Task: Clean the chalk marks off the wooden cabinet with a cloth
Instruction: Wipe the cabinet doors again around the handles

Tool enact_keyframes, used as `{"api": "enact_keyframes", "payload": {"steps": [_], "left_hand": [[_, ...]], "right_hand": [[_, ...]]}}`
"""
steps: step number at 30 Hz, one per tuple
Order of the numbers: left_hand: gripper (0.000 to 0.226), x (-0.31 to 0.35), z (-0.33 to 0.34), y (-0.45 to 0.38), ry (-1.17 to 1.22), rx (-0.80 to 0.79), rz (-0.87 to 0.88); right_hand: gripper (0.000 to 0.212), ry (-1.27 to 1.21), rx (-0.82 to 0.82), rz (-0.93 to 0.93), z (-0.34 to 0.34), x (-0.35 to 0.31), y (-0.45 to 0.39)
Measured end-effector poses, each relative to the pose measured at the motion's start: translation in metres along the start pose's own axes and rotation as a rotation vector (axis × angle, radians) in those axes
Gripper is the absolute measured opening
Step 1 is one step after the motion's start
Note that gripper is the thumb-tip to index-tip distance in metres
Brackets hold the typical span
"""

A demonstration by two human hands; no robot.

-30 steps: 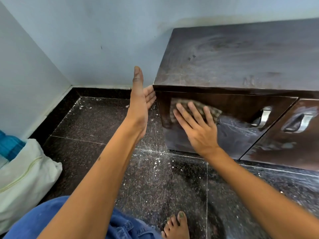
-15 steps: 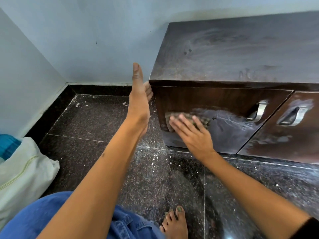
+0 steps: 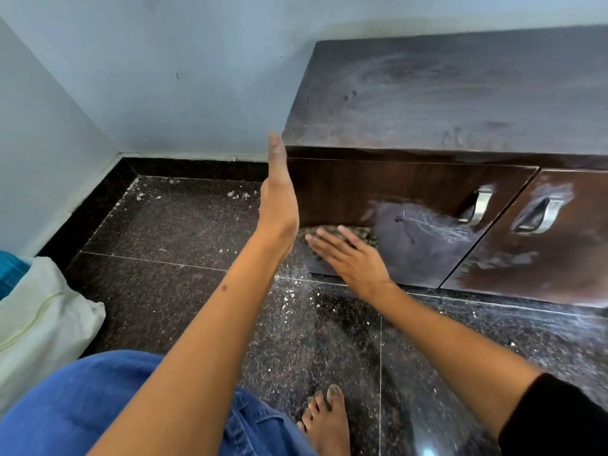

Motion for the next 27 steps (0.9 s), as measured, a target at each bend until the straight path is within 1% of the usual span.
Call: {"api": "enact_keyframes", "payload": {"steps": [1, 2, 3, 4, 5, 6, 7, 8, 9, 10, 11, 12, 13, 14, 15, 16, 18, 20, 22, 23, 25, 27], "left_hand": [[0.084, -0.004, 0.001, 0.001, -0.04, 0.016, 0.029], [0.073, -0.008, 0.004, 0.001, -0.069, 0.011, 0.049], [0.076, -0.01, 0.006, 0.0, -0.081, 0.003, 0.04], [0.088, -0.012, 0.008, -0.003, -0.091, -0.013, 0.046], [0.098, -0.011, 0.008, -0.003, -0.084, -0.011, 0.047], [0.103, -0.012, 0.007, -0.006, -0.077, -0.002, 0.043], [0.102, -0.013, 0.006, -0.009, -0.07, 0.016, 0.022], [0.096, -0.014, 0.006, -0.011, -0.062, 0.026, 0.015], [0.087, -0.013, 0.007, -0.011, -0.055, 0.035, 0.011], [0.078, -0.014, 0.008, -0.011, -0.045, 0.043, 0.013], [0.07, -0.013, 0.009, -0.009, -0.028, 0.044, 0.009], [0.066, -0.011, 0.008, -0.008, -0.017, 0.035, 0.009], [0.065, -0.01, 0.006, -0.009, -0.016, 0.024, 0.01], [0.067, -0.009, 0.004, -0.009, -0.014, 0.007, 0.014], [0.069, -0.007, 0.004, -0.01, -0.007, -0.009, 0.016], [0.067, -0.005, 0.004, -0.009, -0.003, -0.02, 0.025], [0.061, -0.005, 0.007, -0.006, -0.025, -0.008, 0.05], [0.059, -0.007, 0.011, -0.003, -0.041, -0.007, 0.053], [0.065, -0.007, 0.017, -0.001, -0.035, -0.003, 0.02], [0.072, -0.008, 0.019, -0.002, -0.024, 0.002, -0.011], [0.083, -0.009, 0.025, -0.003, -0.027, 0.008, -0.084], [0.079, -0.011, 0.032, -0.002, -0.021, 0.008, -0.12]], "right_hand": [[0.066, -0.022, 0.159, 0.083, -0.006, 0.006, -0.003], [0.061, -0.047, 0.328, 0.166, -0.017, 0.014, -0.008], [0.055, -0.09, 0.47, 0.246, -0.03, 0.024, -0.013], [0.051, -0.131, 0.557, 0.315, -0.043, 0.034, -0.017], [0.05, -0.131, 0.59, 0.356, -0.052, 0.042, -0.019], [0.052, -0.113, 0.59, 0.367, -0.055, 0.046, -0.021], [0.054, -0.099, 0.568, 0.36, -0.054, 0.047, -0.021], [0.057, -0.085, 0.526, 0.334, -0.046, 0.045, -0.019], [0.062, -0.071, 0.447, 0.284, -0.031, 0.038, -0.013], [0.07, -0.077, 0.299, 0.208, -0.015, 0.029, -0.003], [0.079, -0.07, 0.107, 0.117, -0.002, 0.022, 0.01], [0.084, -0.051, -0.066, 0.034, 0.008, 0.015, 0.023], [0.084, -0.05, -0.204, -0.002, 0.017, 0.009, 0.036], [0.083, -0.055, -0.291, 0.001, 0.022, 0.007, 0.047], [0.082, -0.062, -0.288, 0.034, 0.026, 0.009, 0.054], [0.082, -0.067, -0.235, 0.077, 0.027, 0.012, 0.057], [0.078, -0.06, 0.05, 0.193, 0.021, 0.022, 0.055], [0.065, -0.057, 0.362, 0.358, -0.002, 0.044, 0.042], [0.065, -0.08, 0.566, 0.542, -0.027, 0.066, 0.03], [0.069, -0.095, 0.626, 0.607, -0.035, 0.07, 0.024], [0.078, -0.156, 0.634, 0.652, -0.038, 0.066, 0.018], [0.082, -0.206, 0.515, 0.61, -0.023, 0.048, 0.024]]}}
Point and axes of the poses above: each hand's wrist, its own y-axis away from the middle knuckle, its own z-axis out of the palm, x = y × z, the point moved 1 cm from there along -y, towards the middle knuckle, and after that the axes turned 6 degrees about -y, right-handed, at the moved point
